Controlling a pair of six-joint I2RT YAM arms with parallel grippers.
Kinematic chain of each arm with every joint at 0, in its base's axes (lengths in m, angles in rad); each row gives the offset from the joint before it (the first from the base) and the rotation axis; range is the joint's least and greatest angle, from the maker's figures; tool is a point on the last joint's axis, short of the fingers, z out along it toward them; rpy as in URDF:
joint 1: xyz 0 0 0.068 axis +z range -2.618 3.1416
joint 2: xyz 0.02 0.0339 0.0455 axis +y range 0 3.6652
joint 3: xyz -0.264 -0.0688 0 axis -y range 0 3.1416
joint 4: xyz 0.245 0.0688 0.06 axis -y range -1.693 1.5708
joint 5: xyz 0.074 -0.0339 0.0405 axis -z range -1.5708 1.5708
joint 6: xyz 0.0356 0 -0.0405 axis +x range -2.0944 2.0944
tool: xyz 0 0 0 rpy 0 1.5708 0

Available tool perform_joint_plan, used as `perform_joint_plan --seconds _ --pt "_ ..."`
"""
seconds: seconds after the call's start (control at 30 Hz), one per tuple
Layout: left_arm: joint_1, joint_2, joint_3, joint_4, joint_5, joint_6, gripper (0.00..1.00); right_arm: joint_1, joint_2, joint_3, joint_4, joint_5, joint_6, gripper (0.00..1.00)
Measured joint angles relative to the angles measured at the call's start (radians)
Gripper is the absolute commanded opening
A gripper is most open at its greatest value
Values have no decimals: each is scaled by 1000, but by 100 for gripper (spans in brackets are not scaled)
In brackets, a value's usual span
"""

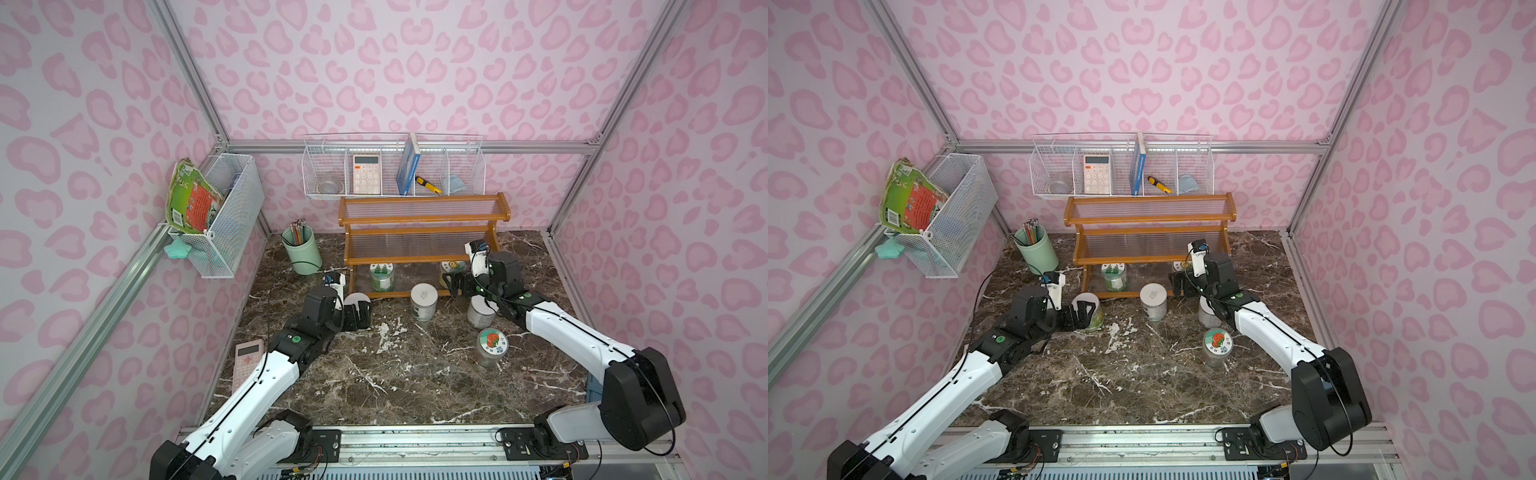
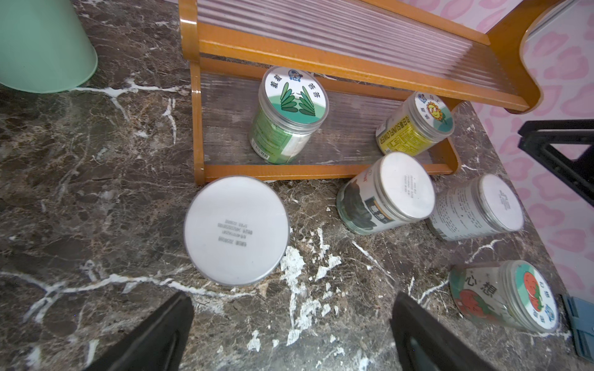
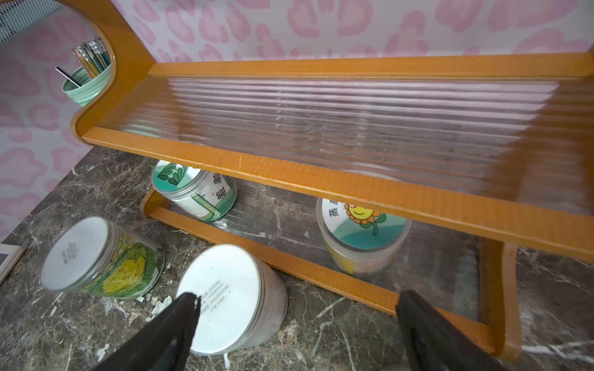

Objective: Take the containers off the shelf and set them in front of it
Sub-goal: 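Pick up a container from the shelf.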

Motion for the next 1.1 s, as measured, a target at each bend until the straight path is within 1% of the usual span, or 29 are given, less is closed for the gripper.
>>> perform_joint_plan --seconds 0.27,0.67,1.1 --pt "0 -10 0 -19 32 0 99 -10 81 6 3 36 -7 99" --pt "0 -8 -4 -18 33 -4 99 -13 227 23 126 138 -19 99" --pt "0 -2 -8 -18 29 -4 99 -13 327 61 231 190 -5 99"
